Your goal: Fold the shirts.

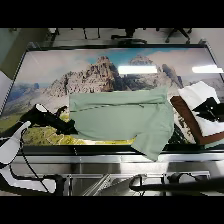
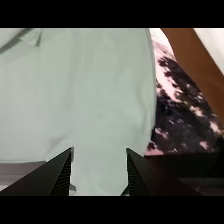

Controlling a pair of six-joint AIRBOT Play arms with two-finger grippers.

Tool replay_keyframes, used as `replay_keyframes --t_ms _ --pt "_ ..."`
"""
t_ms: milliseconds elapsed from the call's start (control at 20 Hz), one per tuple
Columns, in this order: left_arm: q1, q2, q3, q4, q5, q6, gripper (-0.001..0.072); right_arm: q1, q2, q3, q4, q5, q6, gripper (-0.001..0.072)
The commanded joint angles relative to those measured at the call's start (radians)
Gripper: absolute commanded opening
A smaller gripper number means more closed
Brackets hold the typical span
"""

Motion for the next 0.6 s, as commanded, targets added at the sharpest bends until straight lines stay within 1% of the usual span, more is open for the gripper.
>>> replay_keyframes --t_ms 0,100,250,300,400,550 --pt "-0.009 -0.008 0.119 -0.026 -0.059 0.001 0.0014 -0.006 0.051 -0.156 -0.073 0.017 0.08 0.0396" --pt "-0.017 -0.009 0.15 -0.026 -0.058 0.002 0.0014 -0.005 0.119 -0.327 -0.07 -0.055 0.066 0.0395" --pt "-0.016 -0.009 0.166 -0.026 -0.053 0.003 0.0014 -0.005 0.159 -0.552 -0.042 -0.172 -0.039 0.0393" --pt "-0.009 -0.01 0.166 -0.026 -0.054 0.003 0.0015 -0.002 0.155 -0.612 0.002 -0.218 -0.066 0.0392" --pt "-0.008 -0.012 0.16 -0.025 -0.057 0.003 0.0014 0.015 0.131 -0.69 0.084 -0.282 -0.144 0.0385" --pt "-0.008 -0.012 0.138 -0.026 -0.046 0.003 0.0014 0.057 0.051 -0.723 0.092 -0.29 -0.182 0.0385"
